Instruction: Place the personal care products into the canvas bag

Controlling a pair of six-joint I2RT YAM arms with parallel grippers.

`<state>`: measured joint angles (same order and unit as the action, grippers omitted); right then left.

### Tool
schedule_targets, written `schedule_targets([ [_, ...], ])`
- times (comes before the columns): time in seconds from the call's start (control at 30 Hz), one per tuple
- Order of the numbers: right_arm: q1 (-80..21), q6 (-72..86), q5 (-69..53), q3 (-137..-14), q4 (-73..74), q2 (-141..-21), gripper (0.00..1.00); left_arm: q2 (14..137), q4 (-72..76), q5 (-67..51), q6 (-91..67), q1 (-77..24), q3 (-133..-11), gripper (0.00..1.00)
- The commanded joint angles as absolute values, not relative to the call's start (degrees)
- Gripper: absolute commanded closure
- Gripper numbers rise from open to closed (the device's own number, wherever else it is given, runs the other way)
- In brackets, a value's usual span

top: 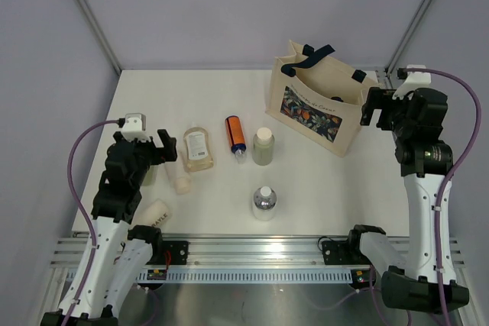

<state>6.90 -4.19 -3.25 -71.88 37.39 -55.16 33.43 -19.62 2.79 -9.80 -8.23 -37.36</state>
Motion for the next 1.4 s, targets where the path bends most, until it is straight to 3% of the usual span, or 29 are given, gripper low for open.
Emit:
schedule_targets([
  [0.0,6.9,-11.4,-9.4,-73.9,38.0,-52.7,0.0,33.6,-16.5,0.4,-8.4,-8.3,-38.4,0.01],
  [0.07,6.9,-23.1,-26.0,-74.2,46.0,-50.6,0.0,33.6,-16.3,0.4,-8.5,-8.3,-38.3,0.01],
  [0.13,6.9,-49.8,-45.4,-75.1,57.7,-50.0,0.01,33.5,-16.3,-1.4,-8.8,-8.3,-38.3,0.01],
  [0.17,6.9,-62.9,-49.3,-75.2,68.0,-49.7,0.01,33.4,-16.3,-1.9,-8.9,-8.3,-38.3,0.01],
  [0.23,6.9,-70.4,-58.2,-73.5,74.0,-49.0,0.0,33.3,-16.4,-2.5,-9.3,-8.3,-38.3,0.01],
  [0.37,3.8,-99.3,-64.9,-69.3,93.9,-54.1,0.0,33.1,-18.5,-3.7,-11.2,-8.3,-39.1,0.01],
  [0.47,-4.3,-104.5,-60.4,-65.1,93.5,-58.3,0.01,32.0,-20.2,-4.3,-13.4,-8.3,-39.3,0.01],
  [0.73,-20.9,-87.1,-54.1,-50.1,67.9,-59.7,0.01,31.6,-24.0,-4.6,-18.3,-8.3,-40.6,0.01],
  [0.97,-32.9,-56.0,-48.0,-45.5,33.9,-68.4,0.01,32.9,-26.0,-4.7,-21.6,-8.3,-40.4,0.01],
  [1.07,-35.7,-45.5,-44.6,-47.5,26.3,-72.2,0.0,32.7,-26.3,-4.0,-22.2,-8.3,-40.0,0.01],
  [1.37,-45.4,-34.7,-45.2,-44.7,15.2,-75.0,0.01,33.2,-26.2,-3.6,-22.6,-8.3,-39.1,0.01],
])
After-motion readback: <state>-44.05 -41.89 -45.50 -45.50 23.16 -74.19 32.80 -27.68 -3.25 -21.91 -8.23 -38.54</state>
